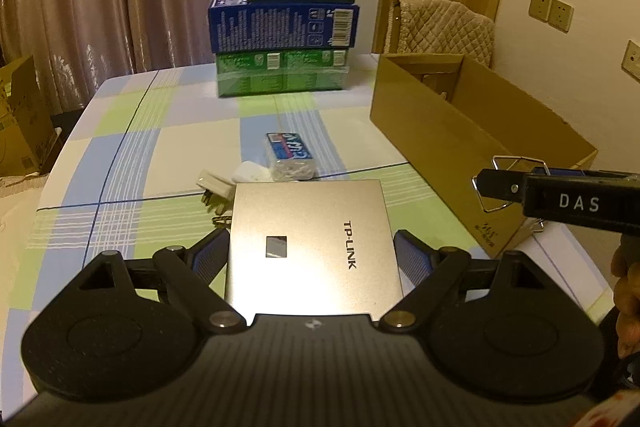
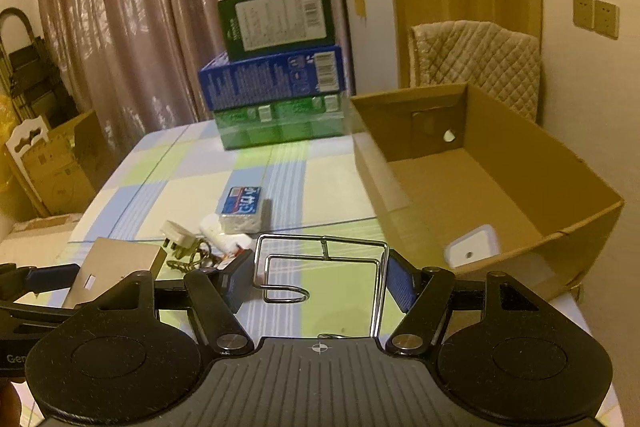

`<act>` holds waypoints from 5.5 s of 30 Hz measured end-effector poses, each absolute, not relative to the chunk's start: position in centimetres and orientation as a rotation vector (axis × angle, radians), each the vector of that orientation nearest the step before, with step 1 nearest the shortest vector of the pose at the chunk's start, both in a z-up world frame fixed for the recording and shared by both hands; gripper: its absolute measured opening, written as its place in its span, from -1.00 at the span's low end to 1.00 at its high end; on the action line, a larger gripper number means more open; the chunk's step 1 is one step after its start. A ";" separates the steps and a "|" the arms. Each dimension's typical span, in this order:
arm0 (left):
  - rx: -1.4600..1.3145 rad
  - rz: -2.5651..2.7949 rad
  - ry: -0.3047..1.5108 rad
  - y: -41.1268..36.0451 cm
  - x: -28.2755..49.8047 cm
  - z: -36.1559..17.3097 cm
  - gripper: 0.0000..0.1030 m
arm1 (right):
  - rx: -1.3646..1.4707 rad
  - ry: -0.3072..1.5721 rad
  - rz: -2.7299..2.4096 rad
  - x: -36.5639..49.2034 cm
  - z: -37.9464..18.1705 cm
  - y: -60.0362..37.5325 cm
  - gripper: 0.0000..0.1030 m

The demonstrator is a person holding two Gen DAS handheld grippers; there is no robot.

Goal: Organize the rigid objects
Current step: 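Carry the router and wire rack over the cardboard box with both tools, then open both tools to drop the router and rack into the box, then move both tools back over the small items on the table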

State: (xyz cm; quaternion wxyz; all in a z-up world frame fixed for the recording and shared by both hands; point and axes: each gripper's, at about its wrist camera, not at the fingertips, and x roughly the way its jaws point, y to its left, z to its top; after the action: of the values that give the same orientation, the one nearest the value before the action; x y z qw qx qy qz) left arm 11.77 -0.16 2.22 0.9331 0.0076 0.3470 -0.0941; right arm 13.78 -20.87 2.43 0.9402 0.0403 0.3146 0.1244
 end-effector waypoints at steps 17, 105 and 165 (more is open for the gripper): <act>0.042 -0.292 0.682 -7.0 12.6 5.2 0.65 | 0.110 0.595 0.170 13.4 5.6 -27.6 0.27; 0.033 -0.365 0.723 -19.7 24.4 2.9 0.66 | 0.184 0.726 0.113 26.3 2.7 -40.8 0.32; -0.096 -0.026 0.712 6.0 7.2 4.1 0.66 | 0.070 0.753 0.348 10.2 4.4 -20.8 0.55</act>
State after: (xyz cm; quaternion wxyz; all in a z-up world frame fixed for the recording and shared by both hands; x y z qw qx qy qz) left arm 7.21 6.03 4.13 0.9360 -0.0470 0.3485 -0.0128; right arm 10.24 -20.80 4.42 0.9145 0.0341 0.3659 0.1692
